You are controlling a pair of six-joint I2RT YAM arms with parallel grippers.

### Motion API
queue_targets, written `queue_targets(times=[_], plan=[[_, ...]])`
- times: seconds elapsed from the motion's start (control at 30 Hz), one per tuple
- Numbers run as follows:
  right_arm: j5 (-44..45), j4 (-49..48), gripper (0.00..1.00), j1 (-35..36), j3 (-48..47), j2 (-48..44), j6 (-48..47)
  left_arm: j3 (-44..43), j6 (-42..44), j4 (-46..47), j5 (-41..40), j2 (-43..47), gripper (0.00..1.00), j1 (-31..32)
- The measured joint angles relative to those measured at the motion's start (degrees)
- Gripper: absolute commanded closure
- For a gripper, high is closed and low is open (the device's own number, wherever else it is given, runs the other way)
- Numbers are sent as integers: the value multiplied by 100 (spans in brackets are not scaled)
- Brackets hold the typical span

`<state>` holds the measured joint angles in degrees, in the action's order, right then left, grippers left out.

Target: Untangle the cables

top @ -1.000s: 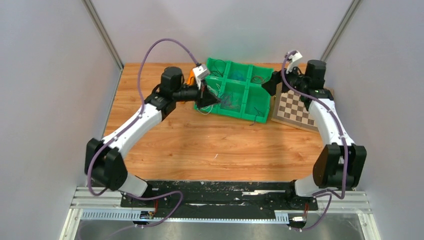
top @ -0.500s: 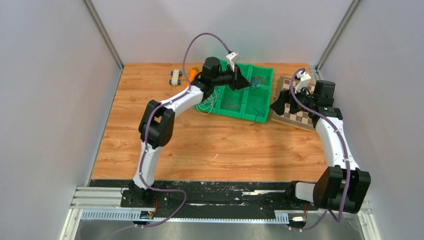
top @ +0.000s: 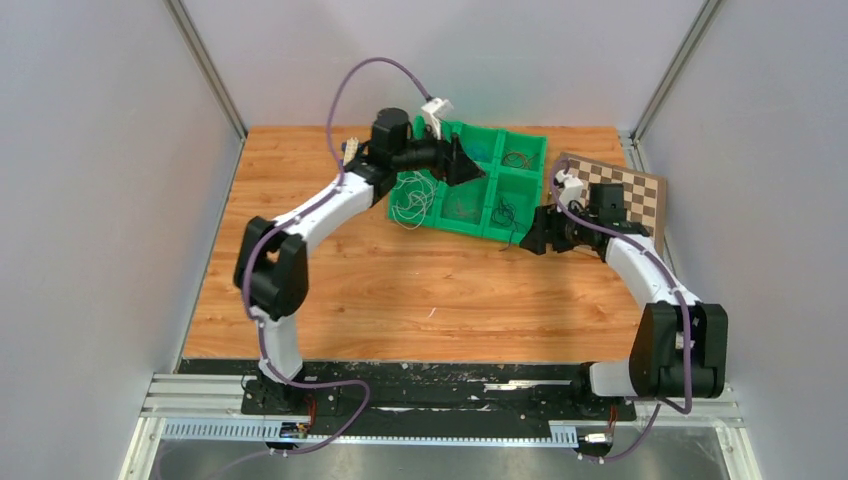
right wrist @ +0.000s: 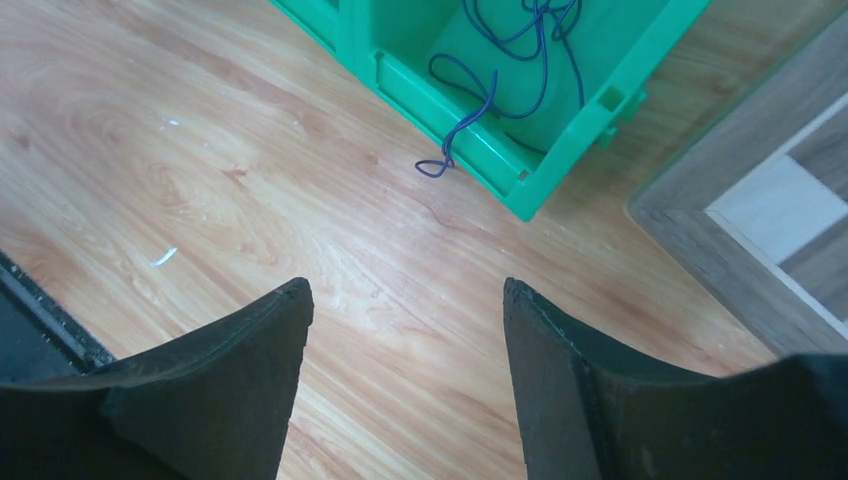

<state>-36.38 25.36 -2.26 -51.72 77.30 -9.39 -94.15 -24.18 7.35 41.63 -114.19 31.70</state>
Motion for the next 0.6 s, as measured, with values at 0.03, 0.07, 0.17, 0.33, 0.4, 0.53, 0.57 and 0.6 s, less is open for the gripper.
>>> queue_targets(times=[0.03, 0.07, 0.17, 0.33, 0.4, 0.53, 0.57, 0.6], plan=[[92, -79, 34, 98, 42, 66, 66, 164, 2, -13, 2, 317, 16, -92], [238, -166, 35, 225, 66, 151, 155, 317, 9, -28, -2, 669, 16, -197], [695, -549, 41, 610, 72, 417, 396, 684, 66, -37, -17, 1526, 15, -450], [1268, -927, 47, 970, -101, 907, 699, 1309, 229, -33, -59, 2483, 14, -629], [1521, -1023, 50, 1047, -245, 1110, 798, 1502, 262, -35, -61, 2597, 13, -627], [1851, -1156, 54, 1134, -439, 1373, 885, 1816, 267, -109, -81, 2601, 13, -625], [1921, -1163, 55, 1156, -487, 1447, 892, 1858, 267, -149, -83, 2601, 12, -625], [1978, -1187, 56, 1165, -520, 1519, 898, 1888, 267, -179, -90, 2599, 12, -625]])
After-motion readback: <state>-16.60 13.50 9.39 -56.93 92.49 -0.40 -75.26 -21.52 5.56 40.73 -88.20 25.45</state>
